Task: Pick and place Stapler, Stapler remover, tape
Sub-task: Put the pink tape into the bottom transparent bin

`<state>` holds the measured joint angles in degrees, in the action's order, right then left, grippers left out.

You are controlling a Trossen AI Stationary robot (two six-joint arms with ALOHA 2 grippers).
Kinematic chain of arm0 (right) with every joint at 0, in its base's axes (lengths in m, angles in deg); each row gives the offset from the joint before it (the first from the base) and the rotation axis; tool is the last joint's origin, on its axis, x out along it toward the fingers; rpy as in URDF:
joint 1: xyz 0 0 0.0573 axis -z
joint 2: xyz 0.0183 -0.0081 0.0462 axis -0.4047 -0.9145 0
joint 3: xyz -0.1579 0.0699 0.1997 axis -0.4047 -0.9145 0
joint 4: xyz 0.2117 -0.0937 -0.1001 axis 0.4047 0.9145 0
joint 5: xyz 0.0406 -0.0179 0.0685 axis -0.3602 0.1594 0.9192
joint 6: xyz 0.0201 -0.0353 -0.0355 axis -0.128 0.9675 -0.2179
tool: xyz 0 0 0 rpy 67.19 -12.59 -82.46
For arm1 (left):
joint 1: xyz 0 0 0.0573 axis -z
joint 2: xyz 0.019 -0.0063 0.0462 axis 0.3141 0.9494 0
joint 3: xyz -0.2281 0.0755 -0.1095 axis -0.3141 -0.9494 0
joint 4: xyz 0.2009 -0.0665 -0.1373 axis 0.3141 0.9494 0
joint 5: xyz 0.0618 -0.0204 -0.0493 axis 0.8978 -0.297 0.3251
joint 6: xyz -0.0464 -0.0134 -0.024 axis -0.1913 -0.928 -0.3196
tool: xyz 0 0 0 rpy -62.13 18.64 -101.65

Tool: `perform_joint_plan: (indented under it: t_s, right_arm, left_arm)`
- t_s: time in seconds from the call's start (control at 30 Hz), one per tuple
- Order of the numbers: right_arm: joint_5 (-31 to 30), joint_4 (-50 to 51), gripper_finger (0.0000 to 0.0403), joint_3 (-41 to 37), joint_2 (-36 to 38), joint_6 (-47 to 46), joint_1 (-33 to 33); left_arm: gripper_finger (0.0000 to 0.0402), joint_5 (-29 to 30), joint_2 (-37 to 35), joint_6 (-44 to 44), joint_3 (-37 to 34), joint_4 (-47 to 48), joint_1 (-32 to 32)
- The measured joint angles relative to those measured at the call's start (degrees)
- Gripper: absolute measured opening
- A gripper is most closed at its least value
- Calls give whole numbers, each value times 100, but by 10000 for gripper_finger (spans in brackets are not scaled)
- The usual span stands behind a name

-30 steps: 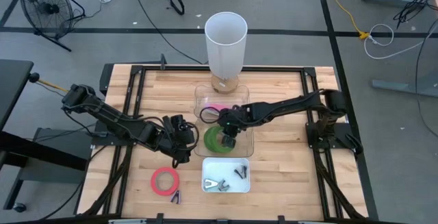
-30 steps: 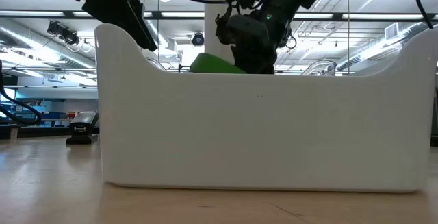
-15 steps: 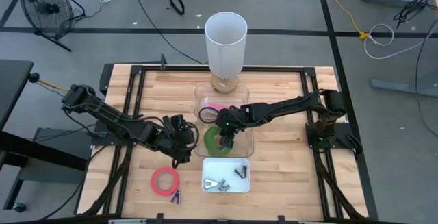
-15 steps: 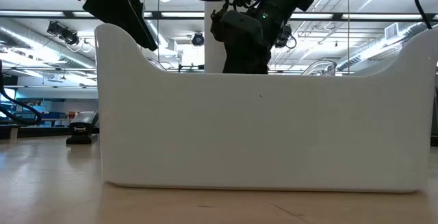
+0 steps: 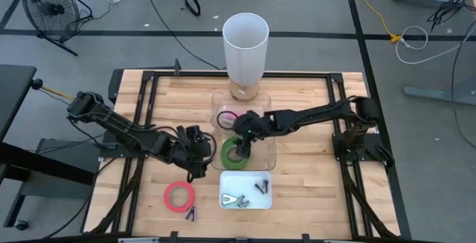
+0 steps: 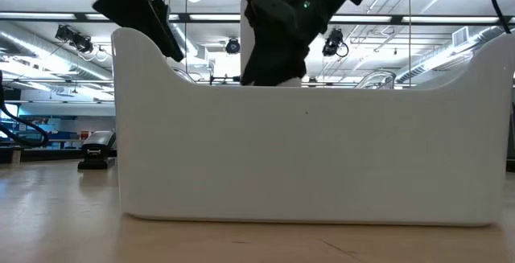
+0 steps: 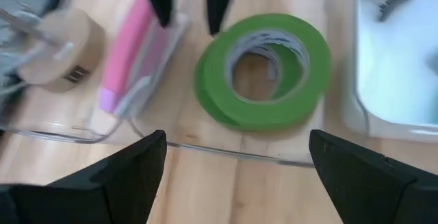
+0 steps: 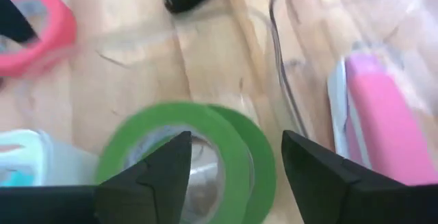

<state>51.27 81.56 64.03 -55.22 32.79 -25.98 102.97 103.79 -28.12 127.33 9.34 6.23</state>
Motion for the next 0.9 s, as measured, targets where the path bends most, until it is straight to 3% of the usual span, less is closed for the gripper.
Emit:
perform_joint_plan:
  t_s: [0.1,0.3,0.47,0.7,0.9]
  right_arm:
    - [11,-77,227,0,165,41,0]
    - [6,-109,228,2,433,59,-15]
    - [7,-115,228,4,496,67,-24]
    - [5,-113,228,4,496,36,-148]
    - [5,-114,228,4,496,29,-224]
  left_arm:
    - [362,-532,0,-2,0,101,0]
    - [362,-2312,0,-277,0,890,114]
    - [362,-3068,0,-943,0,1034,397]
    - [362,-3052,0,-1461,0,935,906]
    - [362,-2446,27,-1949,0,670,1312]
